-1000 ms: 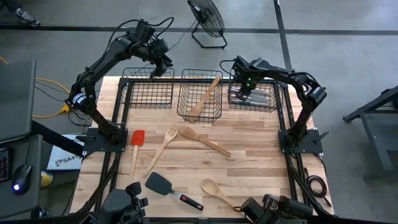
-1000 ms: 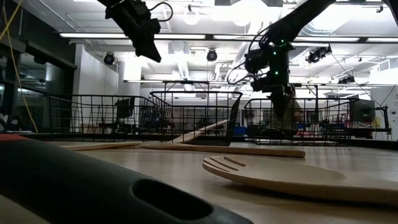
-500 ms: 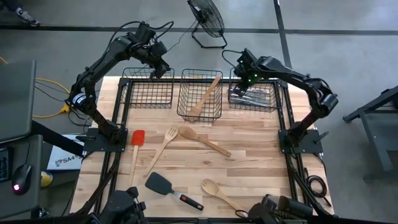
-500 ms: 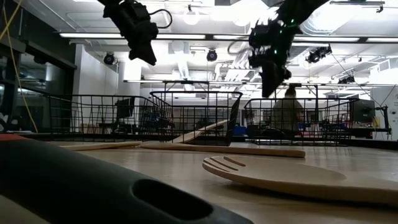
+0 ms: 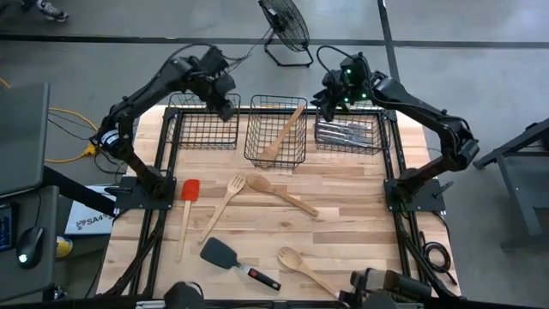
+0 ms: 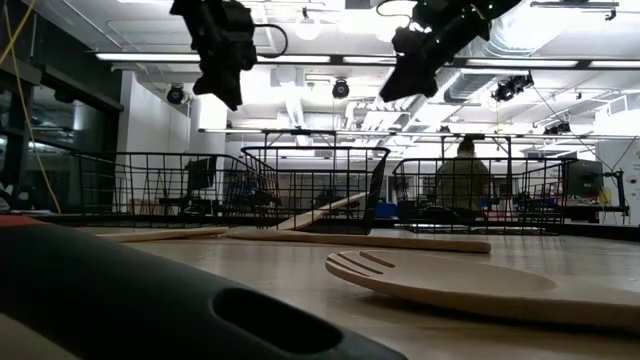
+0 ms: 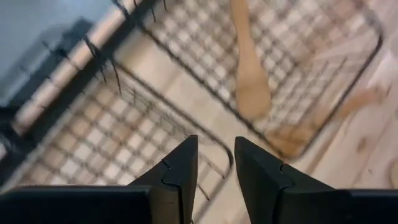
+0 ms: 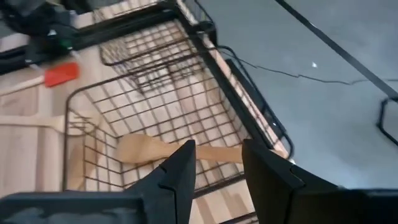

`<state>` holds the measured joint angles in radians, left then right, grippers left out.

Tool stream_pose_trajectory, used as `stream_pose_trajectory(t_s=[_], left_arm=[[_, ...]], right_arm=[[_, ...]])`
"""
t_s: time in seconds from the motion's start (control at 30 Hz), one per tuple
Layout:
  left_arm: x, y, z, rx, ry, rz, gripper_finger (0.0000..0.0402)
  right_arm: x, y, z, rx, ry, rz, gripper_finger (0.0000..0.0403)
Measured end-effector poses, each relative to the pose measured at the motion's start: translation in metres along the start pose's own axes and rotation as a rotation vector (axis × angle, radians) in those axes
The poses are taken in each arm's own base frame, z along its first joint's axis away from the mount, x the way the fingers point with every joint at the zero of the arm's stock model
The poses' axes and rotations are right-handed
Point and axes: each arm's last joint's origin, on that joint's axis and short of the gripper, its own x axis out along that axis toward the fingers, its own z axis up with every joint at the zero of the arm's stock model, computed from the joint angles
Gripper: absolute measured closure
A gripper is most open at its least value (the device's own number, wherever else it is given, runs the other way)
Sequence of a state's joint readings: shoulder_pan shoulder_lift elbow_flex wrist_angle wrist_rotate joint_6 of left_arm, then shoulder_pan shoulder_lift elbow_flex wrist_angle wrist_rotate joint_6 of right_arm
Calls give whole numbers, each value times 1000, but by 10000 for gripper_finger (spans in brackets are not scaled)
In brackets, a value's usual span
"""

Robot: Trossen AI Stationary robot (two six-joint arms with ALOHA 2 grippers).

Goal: Pick & Place Kitchen Items
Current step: Put the red spatula into the left wire basket

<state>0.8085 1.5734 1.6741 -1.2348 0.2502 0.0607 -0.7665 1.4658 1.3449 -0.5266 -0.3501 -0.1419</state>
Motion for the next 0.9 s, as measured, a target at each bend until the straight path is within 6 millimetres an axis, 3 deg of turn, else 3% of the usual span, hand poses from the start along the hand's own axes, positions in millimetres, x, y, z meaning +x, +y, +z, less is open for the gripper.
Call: stream_pose_trajectory(t_s=[0.47, 0.73, 0.9], left_arm=[[11, -78, -33, -21, 292, 148, 298], [13, -125, -52, 15, 293, 266, 298], [11, -141, -61, -49, 238, 375, 298]], right_arm=[[-42, 16, 11, -62, -115, 55, 280], [-55, 21, 13, -70, -146, 54, 280], [-60, 22, 13, -72, -159, 51, 280]])
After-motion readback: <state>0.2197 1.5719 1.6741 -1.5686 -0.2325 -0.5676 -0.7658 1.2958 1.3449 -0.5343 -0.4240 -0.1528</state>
